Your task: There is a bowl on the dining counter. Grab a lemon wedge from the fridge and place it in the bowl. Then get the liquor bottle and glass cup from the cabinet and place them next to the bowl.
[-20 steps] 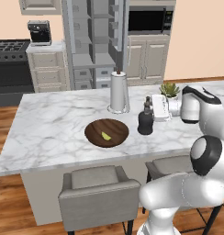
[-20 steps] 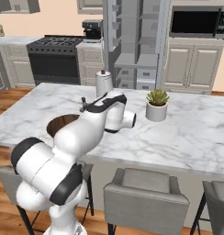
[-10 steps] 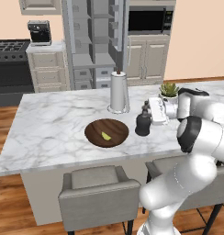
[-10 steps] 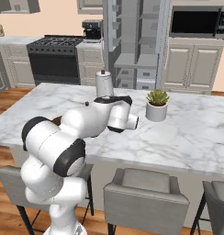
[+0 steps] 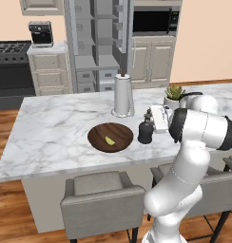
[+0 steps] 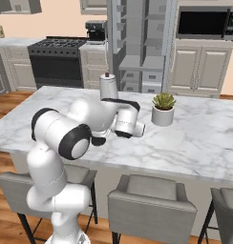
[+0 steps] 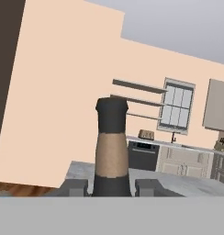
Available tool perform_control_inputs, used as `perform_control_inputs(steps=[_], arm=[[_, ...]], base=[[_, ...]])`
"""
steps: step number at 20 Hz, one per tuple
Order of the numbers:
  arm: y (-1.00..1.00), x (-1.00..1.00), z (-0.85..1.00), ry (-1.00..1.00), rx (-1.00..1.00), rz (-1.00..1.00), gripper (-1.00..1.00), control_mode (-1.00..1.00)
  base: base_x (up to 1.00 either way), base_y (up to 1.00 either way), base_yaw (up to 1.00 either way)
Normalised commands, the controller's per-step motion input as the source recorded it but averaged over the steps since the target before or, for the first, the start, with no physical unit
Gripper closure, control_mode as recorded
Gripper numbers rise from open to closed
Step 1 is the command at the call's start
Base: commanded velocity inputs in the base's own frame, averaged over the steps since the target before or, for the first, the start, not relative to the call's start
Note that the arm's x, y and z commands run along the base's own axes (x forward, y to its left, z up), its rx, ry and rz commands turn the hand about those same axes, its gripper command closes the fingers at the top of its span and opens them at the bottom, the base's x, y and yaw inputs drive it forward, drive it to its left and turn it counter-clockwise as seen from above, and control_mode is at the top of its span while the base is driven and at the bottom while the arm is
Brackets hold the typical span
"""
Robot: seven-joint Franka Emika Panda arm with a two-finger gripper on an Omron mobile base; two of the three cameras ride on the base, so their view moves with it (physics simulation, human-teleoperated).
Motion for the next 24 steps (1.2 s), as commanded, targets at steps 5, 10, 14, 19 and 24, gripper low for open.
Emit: perform_control_inputs(steps=[5, 10, 14, 19, 24], arm=[[-0.02, 0.24, -0.25, 0.00, 0.00, 0.04, 1.00, -1.00], [-0.03, 0.19, -0.15, -0.02, 0.00, 0.01, 1.00, -1.00], [0.00, 0.16, -0.11, 0.00, 0.00, 0.00, 1.00, -1.00], [0.00, 0.24, -0.15, 0.00, 0.00, 0.00, 1.00, -1.00], [0.00, 0.33, -0.19, 0.02, -0.01, 0.00, 1.00, -1.00]], base=[[0.00, 0.00, 0.00], [0.00, 0.00, 0.00], [0.00, 0.00, 0.00], [0.00, 0.00, 0.00], [0.00, 0.00, 0.00]])
